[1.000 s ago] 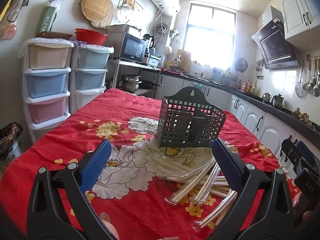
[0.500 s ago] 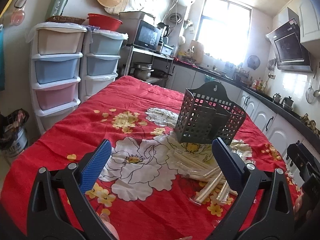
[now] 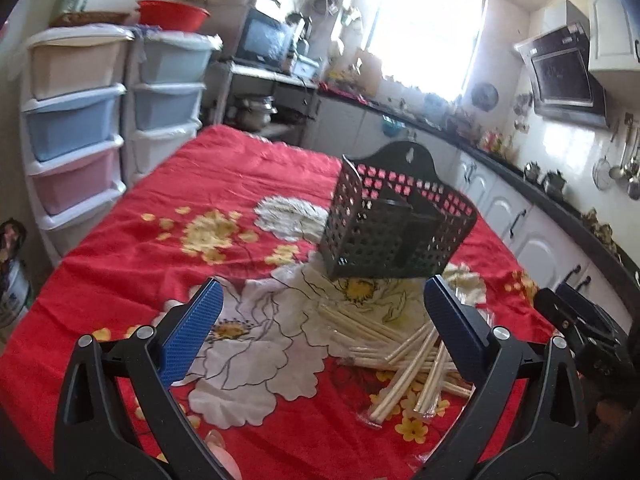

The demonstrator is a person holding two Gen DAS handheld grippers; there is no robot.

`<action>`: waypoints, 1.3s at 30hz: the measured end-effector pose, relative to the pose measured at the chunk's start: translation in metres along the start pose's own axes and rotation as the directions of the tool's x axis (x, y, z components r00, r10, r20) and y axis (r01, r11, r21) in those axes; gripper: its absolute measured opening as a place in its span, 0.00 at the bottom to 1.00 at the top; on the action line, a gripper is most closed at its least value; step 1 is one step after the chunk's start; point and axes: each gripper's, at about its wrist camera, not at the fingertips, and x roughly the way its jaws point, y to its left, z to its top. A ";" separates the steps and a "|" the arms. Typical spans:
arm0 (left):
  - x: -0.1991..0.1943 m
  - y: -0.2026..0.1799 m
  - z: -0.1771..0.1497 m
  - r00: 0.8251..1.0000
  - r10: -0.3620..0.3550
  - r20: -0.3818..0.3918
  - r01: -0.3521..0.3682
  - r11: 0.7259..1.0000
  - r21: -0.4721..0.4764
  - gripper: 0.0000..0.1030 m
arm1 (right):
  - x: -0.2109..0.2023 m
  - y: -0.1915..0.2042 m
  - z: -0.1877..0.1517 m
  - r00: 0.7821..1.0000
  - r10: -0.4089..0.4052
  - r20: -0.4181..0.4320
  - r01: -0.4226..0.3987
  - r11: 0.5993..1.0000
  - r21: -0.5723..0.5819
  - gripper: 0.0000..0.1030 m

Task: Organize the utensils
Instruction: 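Lower the left gripper onto the chopstick pile and close on chopsticks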

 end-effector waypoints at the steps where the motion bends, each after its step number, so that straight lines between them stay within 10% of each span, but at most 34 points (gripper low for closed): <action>1: 0.008 0.000 0.000 0.999 -0.010 -0.035 0.010 1.000 -0.004 0.90 | 0.004 -0.001 0.001 1.000 0.001 -0.023 -0.001 1.000 0.005 0.84; 19: 0.101 0.037 -0.006 0.917 -0.194 -0.349 0.114 0.965 -0.238 0.18 | 0.044 -0.027 -0.007 0.977 -0.001 -0.211 0.012 0.999 0.049 0.56; 39: 0.133 0.054 -0.010 0.888 -0.283 -0.361 0.156 0.926 -0.343 0.10 | 0.086 -0.058 -0.023 0.922 0.087 -0.376 -0.006 0.978 0.210 0.47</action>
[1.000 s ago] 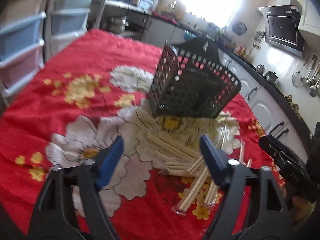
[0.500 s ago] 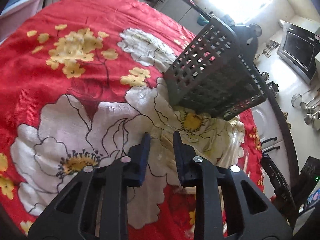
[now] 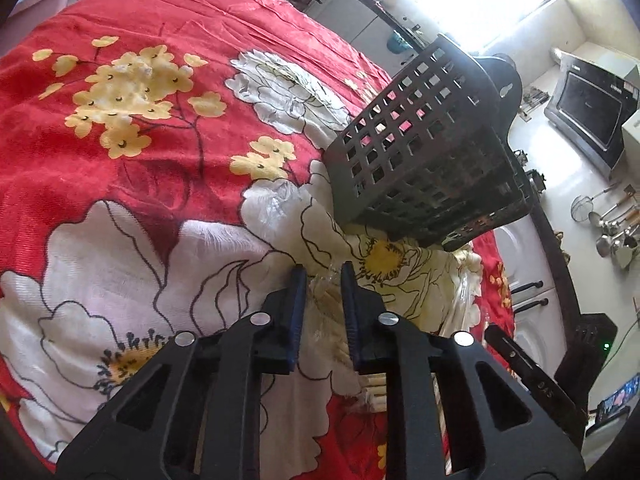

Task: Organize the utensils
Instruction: 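Lower the left gripper onto the chopstick pile and close on chopsticks, then lift the chopsticks with the left gripper and carry them over the caddy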

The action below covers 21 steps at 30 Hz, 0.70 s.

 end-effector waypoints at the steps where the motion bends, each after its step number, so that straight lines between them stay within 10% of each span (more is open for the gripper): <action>1: 0.001 0.002 0.000 1.000 -0.004 -0.001 0.004 1.000 -0.004 0.08 | 0.001 -0.002 0.000 1.000 0.006 -0.006 -0.006 1.000 0.013 0.45; 13: -0.013 0.011 0.001 0.996 -0.087 0.021 0.088 0.995 -0.040 0.02 | 0.014 -0.026 0.007 0.988 0.140 -0.059 -0.128 0.976 0.178 0.14; 21: -0.039 0.011 0.005 0.992 -0.105 0.077 0.108 0.993 -0.041 0.02 | 0.003 -0.022 0.015 0.984 0.176 -0.022 -0.169 0.969 0.178 0.11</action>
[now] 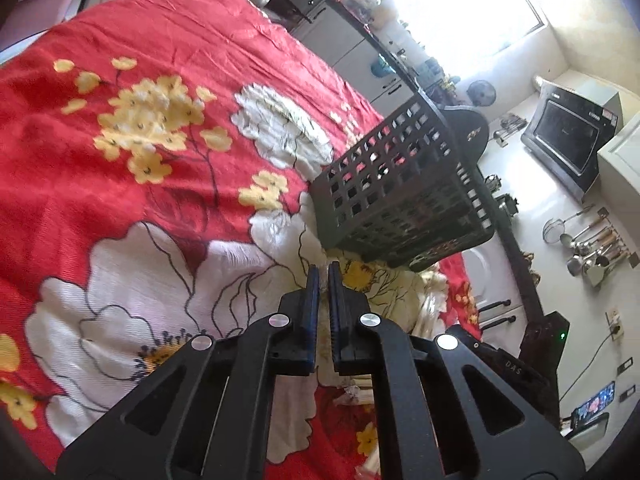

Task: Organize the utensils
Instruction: 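Lift the chopsticks with the left gripper and carry them over the caddy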

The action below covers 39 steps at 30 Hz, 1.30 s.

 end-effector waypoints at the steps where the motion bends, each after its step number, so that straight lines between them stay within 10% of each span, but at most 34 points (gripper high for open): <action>1: -0.003 -0.001 0.001 1.000 -0.009 0.004 0.009 1.000 -0.005 0.02 | -0.002 0.001 0.001 1.000 0.003 0.005 -0.003 1.000 -0.002 0.11; 39: -0.070 -0.164 0.052 0.951 -0.267 0.159 0.196 0.913 0.358 0.02 | -0.102 0.107 0.063 0.931 0.191 0.310 -0.096 0.950 -0.297 0.05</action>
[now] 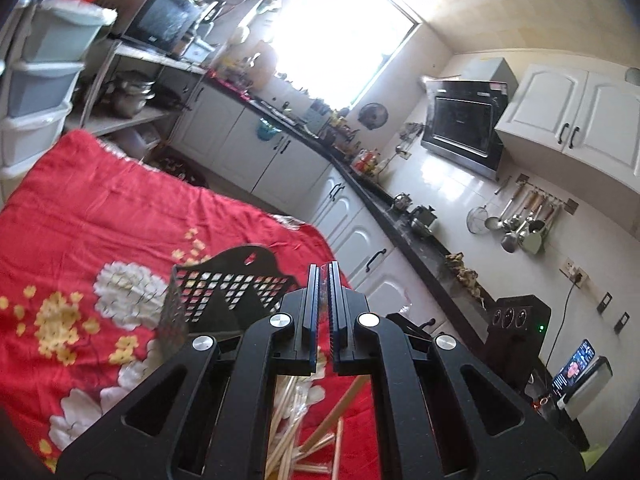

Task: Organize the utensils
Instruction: 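Lift the chopsticks with the left gripper and carry them over the caddy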

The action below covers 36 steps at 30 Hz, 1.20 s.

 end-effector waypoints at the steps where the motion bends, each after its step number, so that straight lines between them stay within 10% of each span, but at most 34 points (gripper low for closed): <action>1: 0.001 -0.003 0.002 1.000 -0.005 0.002 0.005 1.000 0.006 0.02 | -0.001 0.002 0.003 1.000 0.000 0.010 0.000 1.000 -0.007 0.05; 36: 0.001 -0.042 0.078 0.972 0.039 0.232 -0.074 0.987 0.145 0.02 | 0.007 0.014 0.109 0.935 -0.033 0.353 0.082 0.989 -0.125 0.05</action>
